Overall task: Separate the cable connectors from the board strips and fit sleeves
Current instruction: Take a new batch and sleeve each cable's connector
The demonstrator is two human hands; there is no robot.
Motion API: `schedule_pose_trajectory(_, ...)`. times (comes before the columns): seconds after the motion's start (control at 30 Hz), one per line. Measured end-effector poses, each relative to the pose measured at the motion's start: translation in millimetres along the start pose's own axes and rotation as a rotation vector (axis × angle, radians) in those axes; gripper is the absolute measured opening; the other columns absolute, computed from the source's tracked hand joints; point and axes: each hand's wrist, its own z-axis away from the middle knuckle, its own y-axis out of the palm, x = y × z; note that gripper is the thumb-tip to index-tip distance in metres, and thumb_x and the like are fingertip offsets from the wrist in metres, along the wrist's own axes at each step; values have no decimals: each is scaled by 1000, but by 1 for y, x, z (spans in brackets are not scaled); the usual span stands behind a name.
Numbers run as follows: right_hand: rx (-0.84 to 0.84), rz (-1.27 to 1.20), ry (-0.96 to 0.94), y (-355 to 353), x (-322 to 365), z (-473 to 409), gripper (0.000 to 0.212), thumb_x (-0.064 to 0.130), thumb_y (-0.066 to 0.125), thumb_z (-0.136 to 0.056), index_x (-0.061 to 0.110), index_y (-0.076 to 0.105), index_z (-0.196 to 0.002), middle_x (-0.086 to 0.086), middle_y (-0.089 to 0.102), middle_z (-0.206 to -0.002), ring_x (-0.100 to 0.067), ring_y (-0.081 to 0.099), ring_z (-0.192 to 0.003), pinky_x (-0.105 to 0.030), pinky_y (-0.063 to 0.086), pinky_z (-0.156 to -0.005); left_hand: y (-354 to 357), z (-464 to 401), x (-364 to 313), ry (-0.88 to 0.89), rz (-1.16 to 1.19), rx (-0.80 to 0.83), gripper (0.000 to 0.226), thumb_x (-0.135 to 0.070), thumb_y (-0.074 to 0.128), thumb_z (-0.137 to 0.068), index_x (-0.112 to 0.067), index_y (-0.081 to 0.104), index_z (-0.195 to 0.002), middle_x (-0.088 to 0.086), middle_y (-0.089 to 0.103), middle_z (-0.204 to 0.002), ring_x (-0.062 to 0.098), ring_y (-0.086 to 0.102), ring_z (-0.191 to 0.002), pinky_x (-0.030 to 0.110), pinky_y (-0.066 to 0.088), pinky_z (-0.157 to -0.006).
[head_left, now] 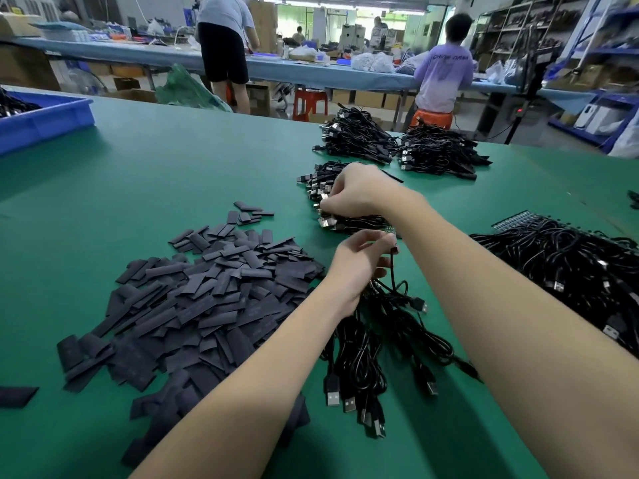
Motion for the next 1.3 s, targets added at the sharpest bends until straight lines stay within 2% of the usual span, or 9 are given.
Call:
schedule_pose_trajectory(0.07, -148, -102, 7, -11, -18, 10, 22, 34, 66, -86, 13, 74, -84, -7, 76, -91, -12, 60, -74, -24, 49, -61, 1, 0, -1, -7, 8, 13, 3, -17, 65, -98, -17, 67, -99, -4, 74, -80, 12, 63, -69, 22, 46, -60)
schedule_pose_trajectory(0.13, -285, -243, 41, -13, -43, 23, 12, 30, 69, -85, 22, 65, -76, 4, 73, -84, -6, 62, -74, -19, 47, -63, 0, 1, -2, -7, 14, 36, 2, -18, 64, -98, -19, 67, -98, -7, 73, -78, 11, 63, -68, 20, 47, -59)
schedule_pose_trajectory(0.23, -349, -709, 107, -6, -76, 51, 7, 13, 73, -86, 16, 68, -88, -4, 75, -85, -12, 70, -66, -26, 60, -69, -2, 1, -4, -13, 49, 63, 6, -16, 63, -98, -18, 67, -95, -8, 72, -75, 10, 61, -64, 18, 47, -55)
schedule_pose_trajectory(0.33, -347, -1110, 110, 8, -96, 74, 24, 5, 80, -87, 6, 69, -108, -13, 75, -91, -15, 73, -68, -21, 58, -65, -3, 3, -8, -22, 50, 88, 5, -17, 63, -98, -18, 68, -96, -7, 73, -76, 7, 64, -62, 18, 48, -54)
schedule_pose_trajectory(0.53, -318, -1526, 139, 38, -108, 95, 32, 21, 82, -77, 12, 76, -107, -4, 79, -102, -12, 72, -87, -17, 54, -65, -12, 2, -16, -12, -65, 215, 8, -20, 64, -98, -18, 70, -103, -5, 73, -83, 9, 66, -73, 22, 52, -68)
schedule_pose_trajectory(0.9, -286, -1604, 68, 40, -112, 103, 21, 18, 76, -87, 14, 76, -107, -2, 78, -103, -5, 67, -81, -16, 54, -67, -19, 4, -22, 42, -128, 371, 29, -18, 70, -91, -16, 60, -117, -4, 74, -88, 11, 66, -86, 35, 50, -87)
schedule_pose_trajectory(1.07, -250, -1591, 24, 40, -111, 103, 29, 20, 79, -78, 11, 76, -105, -6, 78, -102, -7, 67, -81, -17, 55, -72, -22, 4, -24, 72, -149, 414, 25, -13, 68, -93, -16, 55, -115, -4, 73, -86, 10, 67, -85, 24, 53, -82)
schedule_pose_trajectory(1.2, -107, -1624, -1, 33, -117, 106, 23, 14, 76, -82, 7, 76, -104, -9, 77, -104, -9, 70, -78, -16, 57, -72, -30, 4, -31, 74, -176, 498, 30, -18, 72, -88, -16, 55, -113, -4, 72, -85, 10, 67, -87, 23, 52, -86)
schedule_pose_trajectory(1.3, 0, -1644, -14, 29, -122, 111, 16, 8, 73, -83, 10, 81, -96, -11, 77, -105, -10, 72, -76, -16, 58, -71, -34, 4, -35, 67, -229, 565, 30, -21, 74, -87, -18, 56, -110, -4, 72, -88, 12, 66, -91, 34, 49, -99)
